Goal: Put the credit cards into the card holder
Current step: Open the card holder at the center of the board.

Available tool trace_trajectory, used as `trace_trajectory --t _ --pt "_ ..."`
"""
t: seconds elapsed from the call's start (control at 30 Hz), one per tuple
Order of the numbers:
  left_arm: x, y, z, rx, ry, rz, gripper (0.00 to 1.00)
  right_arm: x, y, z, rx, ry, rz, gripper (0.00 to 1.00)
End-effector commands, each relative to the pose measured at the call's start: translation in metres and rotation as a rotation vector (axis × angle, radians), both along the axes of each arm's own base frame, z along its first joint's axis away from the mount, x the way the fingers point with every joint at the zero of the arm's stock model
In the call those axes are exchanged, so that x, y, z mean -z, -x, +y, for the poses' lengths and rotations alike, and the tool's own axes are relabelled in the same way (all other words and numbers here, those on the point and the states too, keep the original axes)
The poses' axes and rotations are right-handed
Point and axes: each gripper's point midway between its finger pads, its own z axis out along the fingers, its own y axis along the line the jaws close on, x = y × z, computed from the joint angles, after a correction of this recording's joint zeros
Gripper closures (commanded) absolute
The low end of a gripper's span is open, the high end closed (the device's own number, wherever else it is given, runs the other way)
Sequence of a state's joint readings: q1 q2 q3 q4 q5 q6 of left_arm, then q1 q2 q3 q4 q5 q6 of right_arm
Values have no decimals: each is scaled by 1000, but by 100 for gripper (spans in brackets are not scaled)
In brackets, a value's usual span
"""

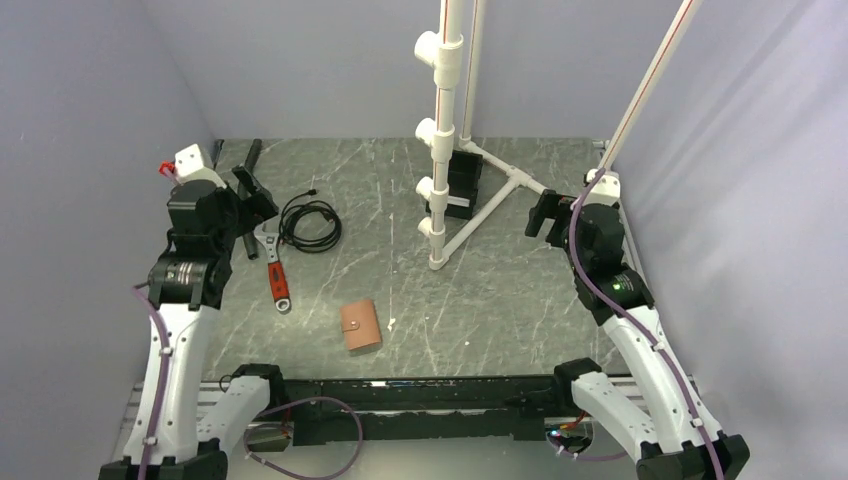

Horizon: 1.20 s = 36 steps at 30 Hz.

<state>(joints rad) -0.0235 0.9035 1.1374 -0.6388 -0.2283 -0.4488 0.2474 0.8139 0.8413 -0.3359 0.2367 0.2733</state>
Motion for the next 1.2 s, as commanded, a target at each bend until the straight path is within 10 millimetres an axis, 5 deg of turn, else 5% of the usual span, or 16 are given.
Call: trace_trajectory --t 0.0,0.13,0.23,0.4,0.6,0.73,0.87,1.03,1.17 --pt "-16 -2 -25 132 54 -54 1 -15 4 -14 94 -29 -48 0" --pt "36 5 -65 299 208 101 1 5 9 -7 80 -82 28 0" --pt "84 19 -96 411 353 276 1 27 16 29 -95 -156 125 0" --pt "149 55 -115 428 493 549 1 67 41 96 -396 -370 314 0" --pt "177 92 -123 267 393 659 3 123 77 162 -538 -461 482 1" --pt "213 115 -115 103 304 777 11 135 108 227 -674 -452 486 6" --pt "243 121 -129 132 363 826 17 145 143 286 -820 -349 529 21" --pt "243 117 -153 246 499 717 17 164 175 336 -958 -276 563 30" --pt "236 119 -161 285 564 651 23 177 175 352 -965 -254 579 38"
